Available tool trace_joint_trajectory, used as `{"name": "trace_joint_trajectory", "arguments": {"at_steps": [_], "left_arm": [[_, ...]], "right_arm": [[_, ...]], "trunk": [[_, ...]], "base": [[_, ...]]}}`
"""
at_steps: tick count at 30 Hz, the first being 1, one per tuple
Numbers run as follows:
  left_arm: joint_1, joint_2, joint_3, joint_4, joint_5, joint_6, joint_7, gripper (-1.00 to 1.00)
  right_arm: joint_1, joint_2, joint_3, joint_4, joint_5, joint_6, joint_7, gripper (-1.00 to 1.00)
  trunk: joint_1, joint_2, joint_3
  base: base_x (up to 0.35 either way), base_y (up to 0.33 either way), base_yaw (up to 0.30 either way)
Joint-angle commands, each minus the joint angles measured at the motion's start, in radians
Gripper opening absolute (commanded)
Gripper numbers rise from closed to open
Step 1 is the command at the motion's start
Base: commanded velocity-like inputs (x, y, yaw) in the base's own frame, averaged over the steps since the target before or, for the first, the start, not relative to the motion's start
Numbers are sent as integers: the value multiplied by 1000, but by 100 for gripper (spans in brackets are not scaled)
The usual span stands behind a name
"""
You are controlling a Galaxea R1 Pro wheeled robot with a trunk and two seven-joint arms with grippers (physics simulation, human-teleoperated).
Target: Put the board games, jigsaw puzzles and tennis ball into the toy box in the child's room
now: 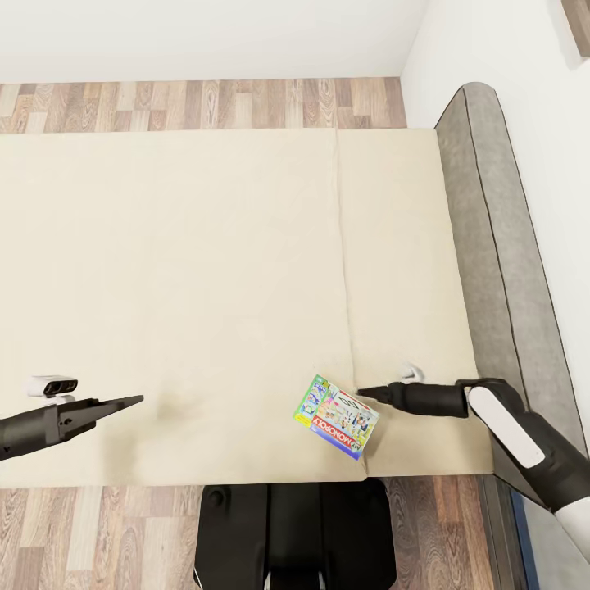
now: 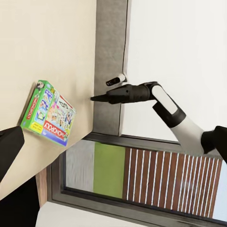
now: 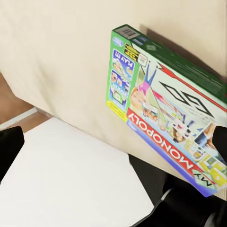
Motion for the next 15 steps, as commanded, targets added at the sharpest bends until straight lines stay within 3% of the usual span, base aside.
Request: {"name": "trace_joint_trajectory", "arguments": {"at_steps": [1, 8, 15], "left_arm": [[0, 0, 0, 0, -1, 11, -4, 100], [0, 0, 0, 0, -1, 10, -4, 100], [0, 0, 1, 0, 0, 10, -4, 100]], "right_arm": [[4, -2, -1, -1, 6, -2, 8, 100], [42, -7, -28, -7, 3, -14, 10, 100], [68, -7, -93, -9, 3, -14, 10, 100]], "trunk": [[1, -2, -1], [1, -2, -1], [1, -2, -1]], "base": [[0, 0, 0], [0, 0, 0], [0, 0, 0]]}}
